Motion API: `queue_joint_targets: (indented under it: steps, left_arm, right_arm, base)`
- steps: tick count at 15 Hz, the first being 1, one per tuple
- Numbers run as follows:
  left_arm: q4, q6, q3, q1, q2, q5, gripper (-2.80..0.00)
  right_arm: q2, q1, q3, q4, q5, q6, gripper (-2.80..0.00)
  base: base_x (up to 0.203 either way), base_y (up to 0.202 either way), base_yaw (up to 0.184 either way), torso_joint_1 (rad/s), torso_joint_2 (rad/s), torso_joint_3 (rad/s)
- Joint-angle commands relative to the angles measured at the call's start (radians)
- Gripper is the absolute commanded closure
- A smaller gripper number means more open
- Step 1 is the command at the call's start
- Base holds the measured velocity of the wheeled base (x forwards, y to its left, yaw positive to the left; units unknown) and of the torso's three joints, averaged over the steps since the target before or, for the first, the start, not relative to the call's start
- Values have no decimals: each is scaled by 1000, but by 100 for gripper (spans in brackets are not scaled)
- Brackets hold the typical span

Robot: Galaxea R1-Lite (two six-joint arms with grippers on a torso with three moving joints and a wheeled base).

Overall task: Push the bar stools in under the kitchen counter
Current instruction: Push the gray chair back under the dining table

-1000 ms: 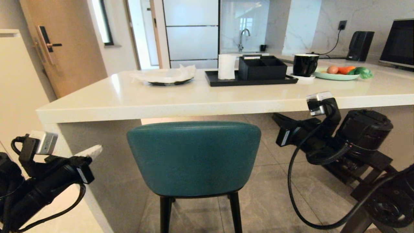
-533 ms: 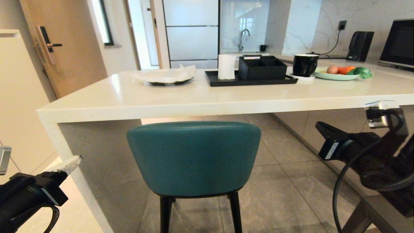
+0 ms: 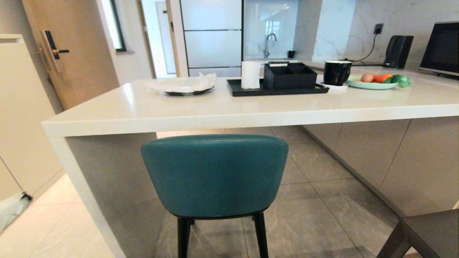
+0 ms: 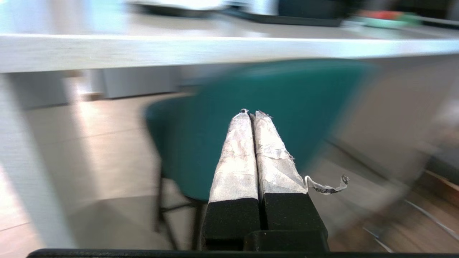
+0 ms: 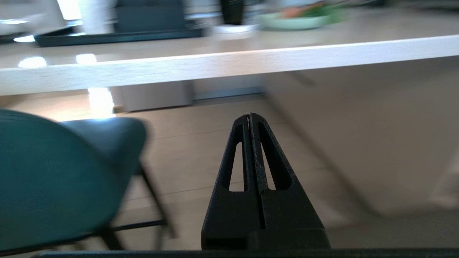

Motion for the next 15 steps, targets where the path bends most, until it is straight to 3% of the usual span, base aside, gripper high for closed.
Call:
queue_joint_targets:
  steps: [1,3,5,6,8,13,15]
  left_arm:
    - [365,10,-118,-56,-214,-28,0]
    - [550,43,-175,-81,-285,-49,0]
    - [710,163,-234,-78,-322,-62,0]
    - [722,197,-239,-77,-330,-69,0]
    - [742,205,-255,-71,-334,-66,0]
    - [768,212,-231,-71,-336,-70,0]
    - [787,240,-200,-67,-353,-121,0]
  right_arm:
    - [-274,-116,-66,273,19,-18,0]
    - [-398,-226,-122,478,101,-59,0]
    - [-424,-260,-168,530,149,-92,0]
    - [-424,-260,-171,529,183,-93,0]
    - [-407,-235,-205,530,249,-70,0]
    - [-430,-207,-160,540,256,-88,0]
    - [-478,-185,-113,548,260,-114,0]
  base:
    - [0,0,0,0,0,0]
    - [0,0,0,0,0,0]
    - [0,0,0,0,0,0]
    - [0,0,0,0,0,0]
    - [0,0,0,0,0,0]
    - [0,0,0,0,0,0]
    - [0,0,0,0,0,0]
